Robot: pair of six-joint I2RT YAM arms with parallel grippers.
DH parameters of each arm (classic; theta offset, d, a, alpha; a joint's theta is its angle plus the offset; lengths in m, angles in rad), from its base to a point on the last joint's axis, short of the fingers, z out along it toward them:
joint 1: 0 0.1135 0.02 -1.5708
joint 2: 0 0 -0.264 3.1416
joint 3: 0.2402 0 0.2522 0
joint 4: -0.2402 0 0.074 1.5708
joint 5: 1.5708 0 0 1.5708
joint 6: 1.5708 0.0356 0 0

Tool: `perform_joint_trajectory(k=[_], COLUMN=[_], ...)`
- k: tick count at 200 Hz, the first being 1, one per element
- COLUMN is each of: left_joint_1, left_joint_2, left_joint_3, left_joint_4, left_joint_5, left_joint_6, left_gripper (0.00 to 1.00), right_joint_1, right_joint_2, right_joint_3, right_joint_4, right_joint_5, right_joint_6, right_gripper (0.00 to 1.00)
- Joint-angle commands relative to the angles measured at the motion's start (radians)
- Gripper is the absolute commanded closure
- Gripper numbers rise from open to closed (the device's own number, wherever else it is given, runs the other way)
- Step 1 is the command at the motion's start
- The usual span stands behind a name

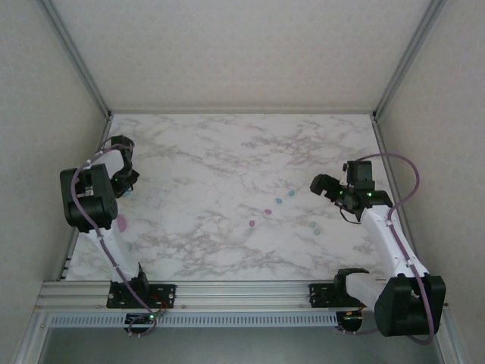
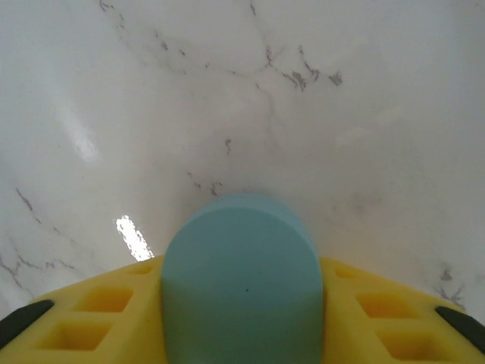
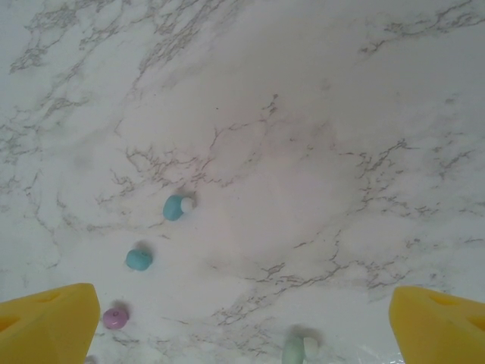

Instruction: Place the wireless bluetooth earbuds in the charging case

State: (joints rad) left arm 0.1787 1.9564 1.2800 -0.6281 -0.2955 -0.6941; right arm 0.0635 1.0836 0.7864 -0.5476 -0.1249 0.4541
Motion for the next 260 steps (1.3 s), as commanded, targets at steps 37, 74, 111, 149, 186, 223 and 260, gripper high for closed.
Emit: perform_joint_trajectory(k=[37,74,111,149,186,223,260], left_joint_1=[-0.082,-0.268,-0.476,-0.653,-0.77,-0.842,-0.881], left_joint_2=[-0.104,-0.14,-0.157,-0.224,-0.296,-0.384,-0.495], left_joint_3=[-0.028,-0.036,-0.047,-0.023,0.015,0.021,-0.041], left_joint_4=[0.021,0.037,0.091,0.118,0.118,0.126,0.205], left_joint_5=[0.182,0.286,0.337,0.395,0.383,0.382,0.461], left_joint_6=[0.227,0.381,0.487,0.648,0.747,0.834,0.964], left_gripper=[0.63,0.61,0.64,0.68,0.79,0.76,0.77], right_joint_1=[0.004,0.004,0.005,0.005,0.004,0.007,0.028], right_joint_2=[-0.005,-0.018,-0.018,0.027,0.119,0.204,0.26], right_joint_3=[-0.025,-0.051,-0.062,-0.012,0.055,0.128,0.208], right_joint_4=[-0.012,0.019,0.034,0.043,0.084,0.131,0.146], right_joint_5=[-0.013,-0.059,-0.124,-0.257,-0.436,-0.612,-0.728], right_joint_6=[0.072,0.128,0.146,0.127,0.129,0.153,0.152], right_gripper=[0.01,0.01,0.01,0.01,0.04,0.12,0.18])
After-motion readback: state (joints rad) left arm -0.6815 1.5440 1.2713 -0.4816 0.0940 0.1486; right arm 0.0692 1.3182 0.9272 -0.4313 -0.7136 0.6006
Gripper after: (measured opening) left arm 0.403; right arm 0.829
